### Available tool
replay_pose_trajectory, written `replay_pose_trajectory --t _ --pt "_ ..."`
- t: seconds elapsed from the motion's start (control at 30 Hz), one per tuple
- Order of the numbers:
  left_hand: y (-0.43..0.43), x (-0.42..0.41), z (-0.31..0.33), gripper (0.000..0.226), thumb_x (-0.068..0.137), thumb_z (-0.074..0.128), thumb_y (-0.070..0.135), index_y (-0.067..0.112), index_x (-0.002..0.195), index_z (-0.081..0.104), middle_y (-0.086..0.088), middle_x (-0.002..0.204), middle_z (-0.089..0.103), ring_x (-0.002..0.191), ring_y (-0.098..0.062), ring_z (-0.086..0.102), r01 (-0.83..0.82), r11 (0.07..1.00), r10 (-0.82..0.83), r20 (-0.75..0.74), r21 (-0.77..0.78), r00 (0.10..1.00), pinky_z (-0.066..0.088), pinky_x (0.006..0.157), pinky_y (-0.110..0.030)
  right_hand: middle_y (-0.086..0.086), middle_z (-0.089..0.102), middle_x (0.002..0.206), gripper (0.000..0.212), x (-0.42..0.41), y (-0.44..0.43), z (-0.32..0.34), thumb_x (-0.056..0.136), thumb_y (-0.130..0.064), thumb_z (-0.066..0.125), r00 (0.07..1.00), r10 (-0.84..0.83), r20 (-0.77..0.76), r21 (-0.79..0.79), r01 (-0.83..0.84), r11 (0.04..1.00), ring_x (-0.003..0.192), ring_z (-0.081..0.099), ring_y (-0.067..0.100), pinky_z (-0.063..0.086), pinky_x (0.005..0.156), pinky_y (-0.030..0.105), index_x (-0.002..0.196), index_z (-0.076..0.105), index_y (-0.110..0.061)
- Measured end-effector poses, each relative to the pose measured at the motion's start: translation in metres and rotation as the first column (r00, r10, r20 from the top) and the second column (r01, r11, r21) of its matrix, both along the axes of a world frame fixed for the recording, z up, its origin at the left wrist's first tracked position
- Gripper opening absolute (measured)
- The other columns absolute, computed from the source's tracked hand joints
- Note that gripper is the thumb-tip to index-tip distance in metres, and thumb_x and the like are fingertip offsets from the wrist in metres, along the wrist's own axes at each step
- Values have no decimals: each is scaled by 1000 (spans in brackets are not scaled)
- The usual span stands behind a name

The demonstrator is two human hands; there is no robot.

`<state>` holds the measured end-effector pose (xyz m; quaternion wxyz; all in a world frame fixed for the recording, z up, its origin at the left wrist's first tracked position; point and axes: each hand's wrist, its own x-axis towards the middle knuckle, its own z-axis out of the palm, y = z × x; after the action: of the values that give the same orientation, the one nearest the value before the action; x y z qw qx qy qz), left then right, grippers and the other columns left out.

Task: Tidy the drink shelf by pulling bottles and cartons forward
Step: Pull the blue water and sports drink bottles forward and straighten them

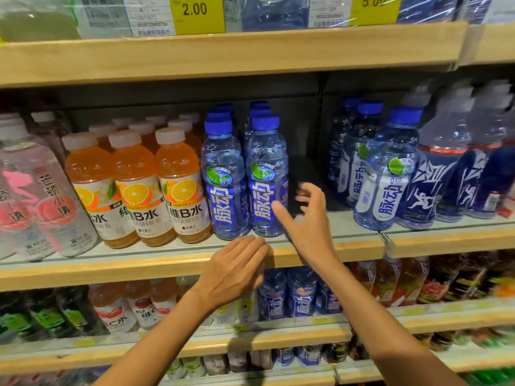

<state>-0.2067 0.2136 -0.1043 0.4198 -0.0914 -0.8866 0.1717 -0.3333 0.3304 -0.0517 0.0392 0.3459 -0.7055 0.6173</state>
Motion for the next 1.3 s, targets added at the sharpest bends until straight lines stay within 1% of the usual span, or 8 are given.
replay_pose_trajectory --t 0.17,0.27,0.37,0.63,0.87,0.97,1.13,1.3 --pt "42 -42 17 29 87 54 16 -3 102 69 -17 104 69 91 -30 66 77 994 -80 40 74 996 51 86 -35 3 58 109 27 -33 73 0 90 -18 64 954 -299 -17 -216 288 933 97 58 14 51 86 32 113 51 -16" --pt "60 -67 24 31 92 47 23 1 104 66 -14 100 66 86 -28 63 62 995 -73 139 78 988 52 77 -37 2 50 109 31 -53 96 -1 90 -15 64 897 -438 -66 -194 419 887 97 53 15 47 85 30 116 48 -7" --pt "67 -80 24 37 97 36 32 8 109 60 -8 104 61 90 -25 58 -33 998 17 272 54 962 48 82 -36 6 48 112 43 -67 101 -5 87 -16 67 864 -492 -107 -120 480 869 103 50 18 41 85 24 121 45 -1" --pt "67 -81 22 39 97 33 37 11 106 59 -6 102 60 89 -23 56 -112 992 84 353 57 932 50 75 -36 17 46 127 66 -75 86 -9 82 -30 73 844 -523 -118 -12 525 851 118 43 30 33 94 28 131 42 2" --pt "67 -83 22 40 97 33 38 11 110 59 -6 106 59 91 -22 56 -144 987 105 391 71 914 50 76 -35 14 43 115 57 -88 79 -11 79 -31 75 860 -486 -154 36 496 867 107 41 25 32 89 20 120 50 0" --pt "68 -83 22 39 97 35 37 10 109 60 -6 105 60 90 -22 57 -140 988 102 386 71 917 51 75 -34 15 41 119 67 -90 72 -11 76 -32 78 857 -480 -185 59 498 865 110 40 26 26 85 17 123 44 0" --pt "68 -82 23 38 96 37 36 10 105 62 -6 102 61 88 -23 58 -131 989 100 357 62 929 52 74 -35 8 51 119 76 -94 62 -12 74 -29 80 920 -390 -45 3 390 921 108 51 19 36 81 20 128 32 -6" --pt "72 -79 27 39 96 36 37 10 108 62 -5 105 62 92 -21 59 -146 984 98 381 98 919 52 75 -33 -1 54 105 68 -99 63 -11 69 -25 82 939 -342 -23 -41 341 939 98 56 17 37 76 19 119 40 -9"
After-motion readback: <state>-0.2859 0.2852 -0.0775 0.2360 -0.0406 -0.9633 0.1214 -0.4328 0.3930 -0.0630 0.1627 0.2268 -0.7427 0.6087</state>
